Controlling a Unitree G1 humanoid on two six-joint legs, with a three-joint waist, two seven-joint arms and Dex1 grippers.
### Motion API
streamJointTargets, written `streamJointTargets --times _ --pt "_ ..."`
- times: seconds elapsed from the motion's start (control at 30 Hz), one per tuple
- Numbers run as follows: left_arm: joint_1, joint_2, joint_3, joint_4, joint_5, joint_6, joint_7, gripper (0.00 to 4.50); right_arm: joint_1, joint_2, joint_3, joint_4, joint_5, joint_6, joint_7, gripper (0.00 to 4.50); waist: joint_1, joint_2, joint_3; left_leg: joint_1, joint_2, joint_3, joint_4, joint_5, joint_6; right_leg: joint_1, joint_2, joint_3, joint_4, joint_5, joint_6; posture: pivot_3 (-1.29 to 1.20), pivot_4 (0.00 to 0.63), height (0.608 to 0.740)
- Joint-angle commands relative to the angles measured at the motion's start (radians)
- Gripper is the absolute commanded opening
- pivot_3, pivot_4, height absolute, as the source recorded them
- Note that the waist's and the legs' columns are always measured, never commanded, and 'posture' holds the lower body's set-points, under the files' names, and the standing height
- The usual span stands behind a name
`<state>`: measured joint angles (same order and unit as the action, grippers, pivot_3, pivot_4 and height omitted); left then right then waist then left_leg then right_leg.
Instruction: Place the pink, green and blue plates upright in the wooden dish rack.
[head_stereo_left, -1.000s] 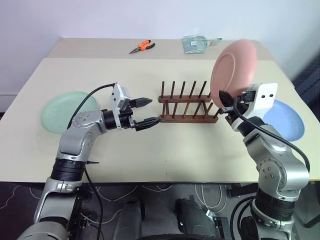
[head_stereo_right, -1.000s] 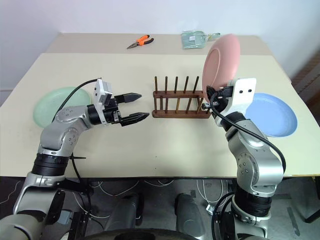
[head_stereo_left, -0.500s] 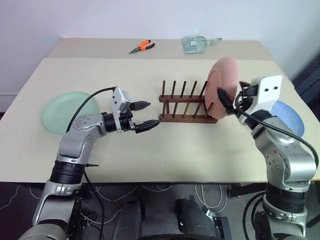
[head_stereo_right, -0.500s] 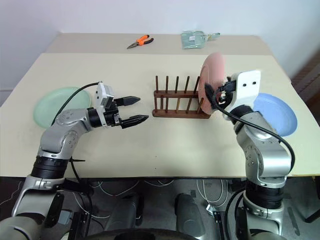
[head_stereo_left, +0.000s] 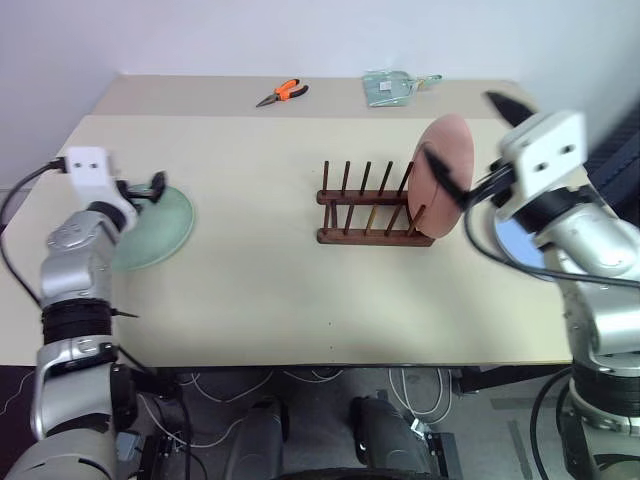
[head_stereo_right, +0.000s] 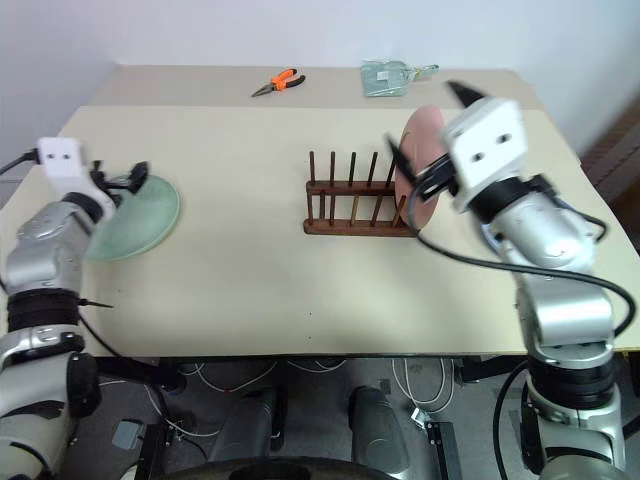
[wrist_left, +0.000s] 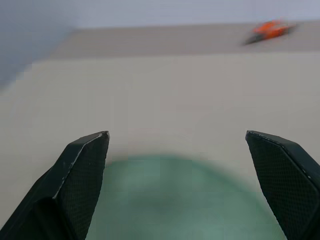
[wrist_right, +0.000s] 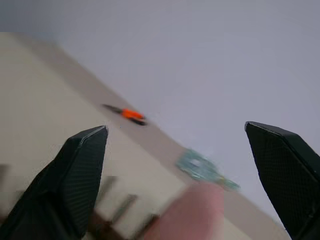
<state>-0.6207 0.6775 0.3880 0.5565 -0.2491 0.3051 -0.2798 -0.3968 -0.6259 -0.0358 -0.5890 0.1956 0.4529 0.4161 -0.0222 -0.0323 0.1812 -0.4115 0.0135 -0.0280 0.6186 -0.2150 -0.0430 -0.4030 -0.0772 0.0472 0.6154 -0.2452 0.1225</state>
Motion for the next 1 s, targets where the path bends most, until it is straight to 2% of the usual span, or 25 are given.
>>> streamJointTargets --times 0.03,0.1,0.2,0.33,0.43,0.67,0.8,1.0 --pt "0.007 0.055 0.073 0.011 -0.017 -0.002 0.02 4.5 0.01 0.011 0.048 -0.013 -0.035 -0.048 0.021 4.47 0.006 0.0 0.0 0.0 0.0 0.0 0.0 0.0 0.0 0.0 0.0 0.0 0.0 0.0 0.0 0.0 0.15 0.732" --pt "0.071 0.067 0.096 -0.015 -0.043 0.077 -0.005 4.5 0.016 0.037 0.066 0.007 -0.03 -0.061 0.026 4.47 0.014 0.0 0.0 0.0 -0.001 0.001 0.0 0.0 0.0 0.0 -0.002 0.0 0.0 0.0 0.0 0.0 0.15 0.732" --pt "0.153 0.046 0.181 -0.061 -0.102 0.195 0.047 4.5 0.023 0.058 0.083 0.036 -0.03 -0.082 0.045 4.47 0.009 -0.001 0.0 0.0 -0.002 0.001 0.0 0.0 0.0 0.001 -0.004 0.0 -0.001 -0.002 -0.003 0.0 0.15 0.732" --pt "0.211 0.011 0.189 -0.142 -0.172 0.325 0.014 4.5 0.018 0.072 0.09 0.055 -0.041 -0.104 0.055 4.47 0.012 -0.004 0.0 0.0 -0.001 0.0 0.0 0.0 -0.001 0.001 -0.003 -0.001 0.0 -0.002 -0.004 0.0 0.15 0.732" --pt "0.21 -0.035 0.226 -0.199 -0.246 0.401 0.022 3.61 0.011 0.083 0.096 0.065 -0.051 -0.122 0.057 4.5 0.011 -0.003 0.0 0.0 -0.001 -0.001 0.0 0.0 -0.001 0.001 -0.004 -0.001 0.0 -0.002 -0.004 0.0 0.15 0.732" --pt "0.18 -0.057 0.208 -0.224 -0.258 0.452 0.053 0.06 0.019 0.099 0.096 0.064 -0.067 -0.117 0.058 4.5 0.009 -0.003 0.0 0.0 -0.001 -0.001 0.0 0.0 -0.001 0.001 -0.003 -0.001 0.0 -0.002 -0.004 0.0 0.15 0.732" --pt "0.113 -0.089 0.164 -0.284 -0.264 0.37 0.015 0.06 0.023 0.082 0.112 0.047 -0.081 -0.101 0.079 4.5 0.013 -0.004 0.0 0.0 -0.001 0.0 0.0 0.0 -0.001 0.001 -0.003 -0.001 0.0 -0.002 -0.004 0.0 0.15 0.732" --pt "-0.099 -0.164 -0.062 -0.471 -0.247 0.341 -0.053 0.06 -0.033 0.021 0.3 0.096 -0.335 -0.222 0.109 4.5 0.031 -0.005 0.0 -0.002 -0.002 -0.001 0.002 0.001 -0.002 0.001 -0.003 -0.002 -0.001 -0.002 -0.004 0.0 0.15 0.732"
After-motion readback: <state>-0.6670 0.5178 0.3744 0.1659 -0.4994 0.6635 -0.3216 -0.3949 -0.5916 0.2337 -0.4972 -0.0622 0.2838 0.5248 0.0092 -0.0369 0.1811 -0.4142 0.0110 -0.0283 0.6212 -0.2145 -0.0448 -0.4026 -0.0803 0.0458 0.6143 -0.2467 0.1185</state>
